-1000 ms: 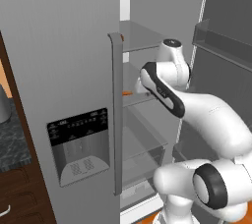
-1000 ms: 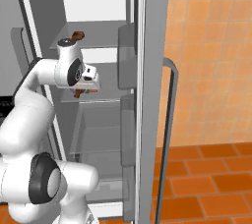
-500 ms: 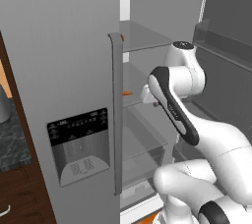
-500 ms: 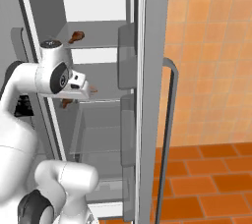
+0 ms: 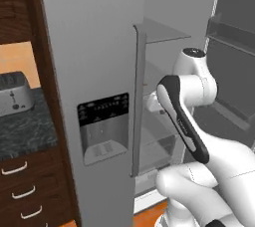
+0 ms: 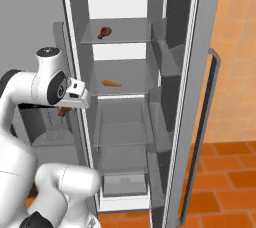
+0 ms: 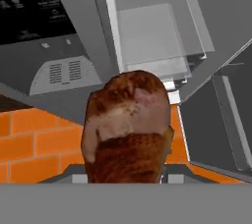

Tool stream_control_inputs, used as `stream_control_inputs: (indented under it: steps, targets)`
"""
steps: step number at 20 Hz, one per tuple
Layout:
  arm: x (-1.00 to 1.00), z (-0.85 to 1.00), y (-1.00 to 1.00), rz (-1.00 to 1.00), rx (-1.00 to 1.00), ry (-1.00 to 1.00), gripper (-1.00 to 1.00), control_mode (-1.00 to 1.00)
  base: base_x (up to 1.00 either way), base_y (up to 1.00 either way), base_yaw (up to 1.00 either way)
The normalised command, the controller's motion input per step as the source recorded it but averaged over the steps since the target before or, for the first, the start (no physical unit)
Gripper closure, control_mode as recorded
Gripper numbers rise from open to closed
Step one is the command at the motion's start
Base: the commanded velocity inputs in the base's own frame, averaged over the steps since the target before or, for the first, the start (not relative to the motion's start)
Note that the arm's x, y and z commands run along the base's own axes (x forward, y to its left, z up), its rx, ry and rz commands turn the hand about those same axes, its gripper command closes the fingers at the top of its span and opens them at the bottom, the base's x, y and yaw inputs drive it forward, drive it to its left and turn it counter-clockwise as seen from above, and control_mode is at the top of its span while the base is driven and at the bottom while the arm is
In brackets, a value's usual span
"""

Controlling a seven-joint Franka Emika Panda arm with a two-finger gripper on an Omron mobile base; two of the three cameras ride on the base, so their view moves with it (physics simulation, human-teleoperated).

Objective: Place one carrot and one chicken drumstick in each tupperware on the nearby counter, to pack two identical lunches.

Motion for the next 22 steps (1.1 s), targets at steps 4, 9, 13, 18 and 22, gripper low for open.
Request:
stream_control_inputs:
  steps: [4, 9, 13, 18, 22]
  targets:
    - [0.00, 0.00, 0.00, 0.00, 0.00, 0.00, 1.00, 1.00, -0.07, 1.00, 0.33]
    - [0.00, 0.00, 0.00, 0.00, 0.00, 0.00, 1.00, 1.00, 0.28, 1.00, 0.21]
    - [0.00, 0.00, 0.00, 0.00, 0.00, 0.00, 1.00, 1.00, 0.28, 1.00, 0.00]
    - [0.00, 0.00, 0.00, 0.00, 0.00, 0.00, 1.00, 1.00, 0.08, 1.00, 0.00]
    - [0.00, 0.00, 0.00, 0.00, 0.00, 0.00, 1.00, 1.00, 0.39, 1.00, 0.00]
